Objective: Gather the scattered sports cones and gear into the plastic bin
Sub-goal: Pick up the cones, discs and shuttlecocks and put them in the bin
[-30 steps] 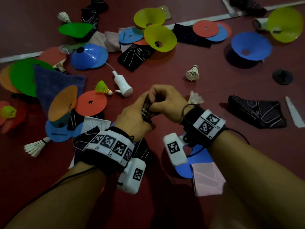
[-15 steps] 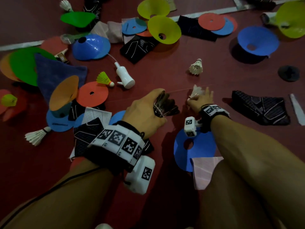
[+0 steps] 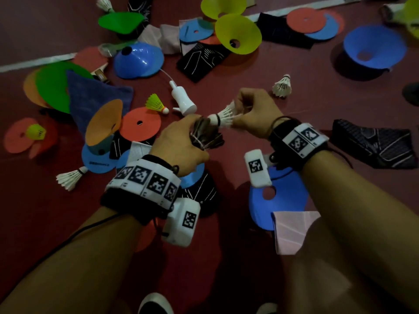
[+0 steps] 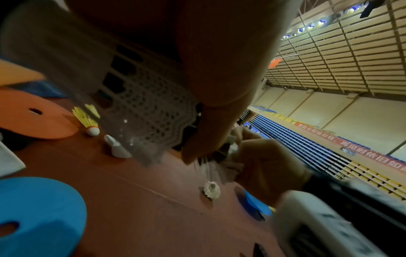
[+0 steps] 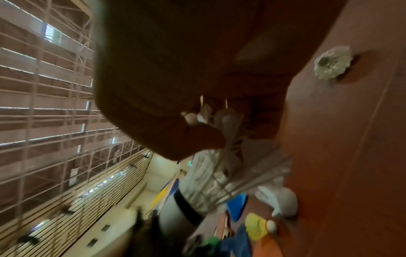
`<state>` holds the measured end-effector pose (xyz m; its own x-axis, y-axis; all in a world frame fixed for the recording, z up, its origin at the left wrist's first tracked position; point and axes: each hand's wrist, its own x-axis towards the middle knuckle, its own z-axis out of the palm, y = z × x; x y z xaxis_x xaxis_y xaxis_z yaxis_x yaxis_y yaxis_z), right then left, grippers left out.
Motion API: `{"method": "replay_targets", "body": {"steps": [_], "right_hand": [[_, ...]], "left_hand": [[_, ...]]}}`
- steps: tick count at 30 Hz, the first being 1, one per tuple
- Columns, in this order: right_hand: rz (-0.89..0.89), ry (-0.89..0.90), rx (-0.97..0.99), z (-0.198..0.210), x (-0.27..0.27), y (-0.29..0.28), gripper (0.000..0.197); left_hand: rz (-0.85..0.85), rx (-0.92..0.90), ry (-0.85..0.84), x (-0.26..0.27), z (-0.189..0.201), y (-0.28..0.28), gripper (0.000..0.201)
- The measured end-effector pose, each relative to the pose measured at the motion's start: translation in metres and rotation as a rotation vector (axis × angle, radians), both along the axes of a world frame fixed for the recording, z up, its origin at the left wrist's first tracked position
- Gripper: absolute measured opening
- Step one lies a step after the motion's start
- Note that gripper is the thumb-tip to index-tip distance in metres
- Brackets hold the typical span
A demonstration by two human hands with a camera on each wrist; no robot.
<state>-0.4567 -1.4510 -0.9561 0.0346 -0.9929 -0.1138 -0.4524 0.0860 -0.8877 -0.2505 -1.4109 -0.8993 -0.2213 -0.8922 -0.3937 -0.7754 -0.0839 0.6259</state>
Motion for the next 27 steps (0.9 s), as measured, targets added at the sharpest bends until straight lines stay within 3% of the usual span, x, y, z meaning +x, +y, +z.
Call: {"method": "replay_targets", "body": {"steps": [3,7,12,14,16,18,19,20,21,23,25,27], "right_hand": [[0.175,-0.058,-0.002,0.019,0.018,0.024,0.042],[0.251,-0.011,0.041,0.021,0.028,0.041,0.035],[0.241,-0.144,0.096,0.033,0.031,0.055,0.032],[0.165,-0.359,0.175,0.036,0.026,0.056,0.032],[-0.093,-0.613,0.267,0.035,0.013,0.053,0.038],[-0.362,-0.688,0.306,0.021,-0.007,0.049,0.039],[-0.403,-0.554,0.308,0.009,-0.018,0.048,0.033],[-0.348,-0.284,0.324,-0.007,-0.030,0.050,0.030],[-0.193,0.067,0.390,-0.023,-0.039,0.056,0.032],[0.182,0.664,0.596,-0.060,-0.048,0.075,0.059],[0.335,0.911,0.676,-0.084,-0.049,0.097,0.068],[0.297,0.951,0.605,-0.089,-0.048,0.103,0.044]], "left_hand": [[-0.026,0.090,-0.024,0.013,-0.003,-0.003,0.073],[-0.163,0.072,-0.037,0.007,-0.006,0.004,0.088],[-0.196,0.109,0.104,-0.017,-0.015,0.010,0.068],[-0.174,0.100,0.178,-0.023,-0.017,0.011,0.059],[-0.171,0.072,0.190,-0.027,-0.018,0.013,0.052],[-0.189,0.034,0.154,-0.027,-0.019,0.014,0.048],[-0.201,0.024,0.131,-0.027,-0.019,0.015,0.049],[-0.210,0.018,0.119,-0.027,-0.019,0.017,0.051],[-0.216,0.020,0.114,-0.027,-0.018,0.019,0.052],[-0.239,0.028,0.104,-0.029,-0.017,0.020,0.056],[-0.282,0.039,0.086,-0.031,-0.018,0.020,0.063],[-0.301,0.044,0.077,-0.033,-0.021,0.019,0.067]]}}
